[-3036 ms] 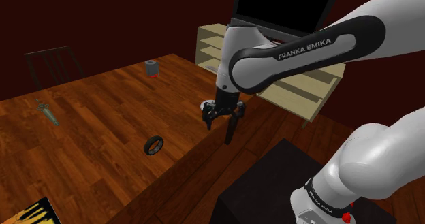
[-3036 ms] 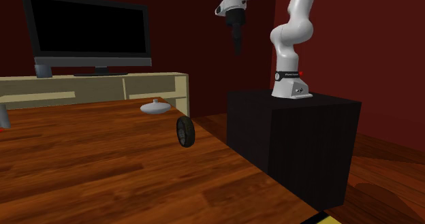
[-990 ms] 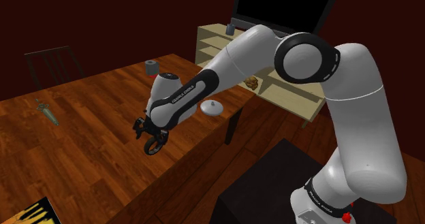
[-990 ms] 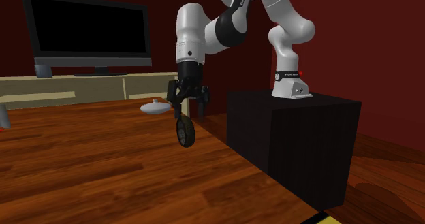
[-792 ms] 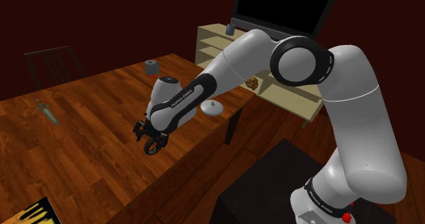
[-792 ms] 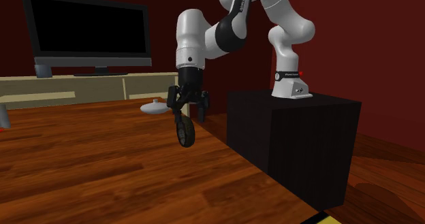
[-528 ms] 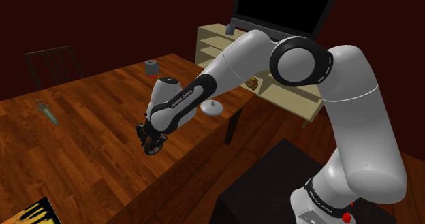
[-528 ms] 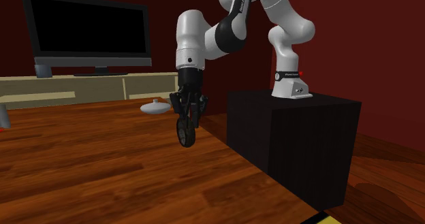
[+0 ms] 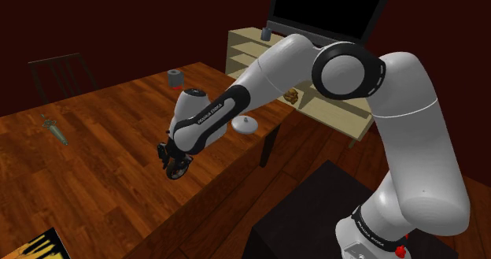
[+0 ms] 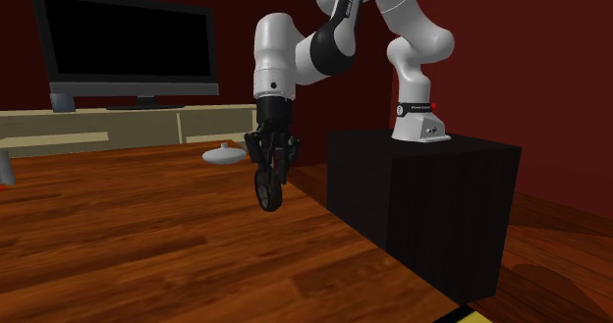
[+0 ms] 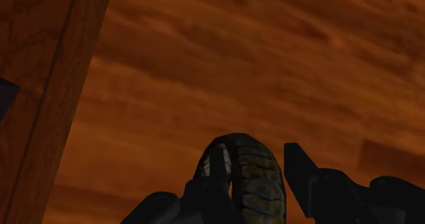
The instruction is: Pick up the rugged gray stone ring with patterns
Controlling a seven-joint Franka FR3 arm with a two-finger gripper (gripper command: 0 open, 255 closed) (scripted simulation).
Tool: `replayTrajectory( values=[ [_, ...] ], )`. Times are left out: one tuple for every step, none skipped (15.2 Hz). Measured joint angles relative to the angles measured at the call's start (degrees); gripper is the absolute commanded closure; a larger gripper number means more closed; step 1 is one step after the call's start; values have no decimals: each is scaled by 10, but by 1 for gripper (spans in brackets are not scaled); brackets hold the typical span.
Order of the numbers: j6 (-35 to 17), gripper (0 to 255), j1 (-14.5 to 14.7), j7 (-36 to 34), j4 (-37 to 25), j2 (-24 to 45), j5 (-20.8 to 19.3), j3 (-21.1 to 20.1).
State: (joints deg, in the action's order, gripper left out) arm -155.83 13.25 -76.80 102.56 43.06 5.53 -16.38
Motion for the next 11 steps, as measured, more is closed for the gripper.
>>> replayTrajectory(
  values=[
    [4,255,0,-1,0,-3,0,0],
    [6,255,-2,-1,4,-10,1,-1],
    [11,255,-3,-1,5,-16,2,-2],
    [16,255,-2,-3,5,-21,2,-2],
    [21,255,-3,-4,6,-27,2,-3],
    [25,255,-3,-5,6,-32,3,-4],
    [29,255,-4,-6,11,-41,4,-5],
    [32,255,-6,-6,13,-46,5,-6],
    [38,255,-7,-6,14,-52,5,-7],
    [43,255,-8,-7,16,-60,6,-8],
    [48,255,-8,-8,14,-62,6,-8]
  ],
)
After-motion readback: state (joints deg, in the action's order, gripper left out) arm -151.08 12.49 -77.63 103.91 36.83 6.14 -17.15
